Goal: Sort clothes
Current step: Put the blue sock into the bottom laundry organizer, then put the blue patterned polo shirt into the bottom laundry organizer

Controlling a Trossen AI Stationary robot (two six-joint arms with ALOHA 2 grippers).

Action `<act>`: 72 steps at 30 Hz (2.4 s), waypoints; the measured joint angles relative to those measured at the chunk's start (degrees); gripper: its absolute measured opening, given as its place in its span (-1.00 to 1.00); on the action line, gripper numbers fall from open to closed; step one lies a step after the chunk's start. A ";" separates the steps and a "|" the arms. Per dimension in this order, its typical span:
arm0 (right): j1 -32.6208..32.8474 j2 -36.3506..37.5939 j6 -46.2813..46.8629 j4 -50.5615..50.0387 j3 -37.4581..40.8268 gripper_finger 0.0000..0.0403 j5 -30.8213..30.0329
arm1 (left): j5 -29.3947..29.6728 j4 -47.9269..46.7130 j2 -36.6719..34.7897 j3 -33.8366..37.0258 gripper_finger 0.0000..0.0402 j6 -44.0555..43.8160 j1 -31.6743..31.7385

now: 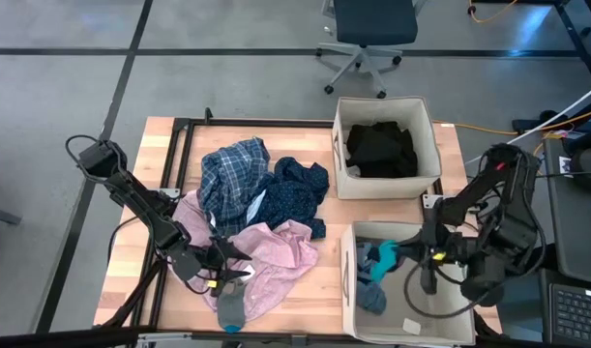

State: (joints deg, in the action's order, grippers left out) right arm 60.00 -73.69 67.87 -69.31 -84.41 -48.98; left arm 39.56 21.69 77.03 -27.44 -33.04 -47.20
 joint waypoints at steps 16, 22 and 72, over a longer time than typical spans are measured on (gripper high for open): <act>-2.31 -0.11 30.68 -2.55 17.67 -0.77 14.08 | 1.56 -0.07 0.00 0.00 -0.07 0.02 0.00; -6.08 0.58 29.23 -2.29 17.80 -0.25 16.39 | 1.55 -0.09 0.02 0.00 -0.07 -0.60 0.00; -56.56 -30.98 -57.72 79.96 17.69 0.47 34.17 | 1.57 -6.18 -0.01 -0.03 -0.07 8.34 5.09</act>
State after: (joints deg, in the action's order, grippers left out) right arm 3.44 -104.67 10.15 10.65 -66.72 -14.82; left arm 41.13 15.51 77.02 -27.47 -24.70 -42.11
